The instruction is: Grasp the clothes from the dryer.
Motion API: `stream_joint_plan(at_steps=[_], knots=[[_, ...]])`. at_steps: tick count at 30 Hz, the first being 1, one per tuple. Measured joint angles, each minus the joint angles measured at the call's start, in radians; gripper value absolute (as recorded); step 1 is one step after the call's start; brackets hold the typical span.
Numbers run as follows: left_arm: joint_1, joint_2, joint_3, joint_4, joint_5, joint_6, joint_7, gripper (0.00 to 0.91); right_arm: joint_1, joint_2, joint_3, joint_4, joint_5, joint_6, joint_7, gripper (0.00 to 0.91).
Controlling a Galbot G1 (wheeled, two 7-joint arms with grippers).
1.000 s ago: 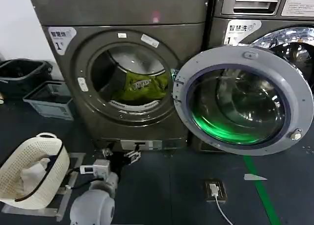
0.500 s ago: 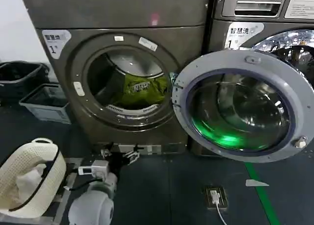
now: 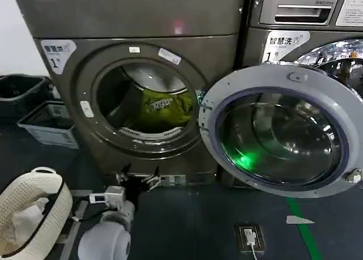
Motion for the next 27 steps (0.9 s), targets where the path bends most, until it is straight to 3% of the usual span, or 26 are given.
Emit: stream_joint_plan(at_steps=[27], knots=[[0.018, -0.001, 0.003, 0.001, -0.017, 0.0, -0.022, 0.907, 0.0, 0.017, -0.004, 0.014, 0.016, -0.009, 0.007, 0.907]])
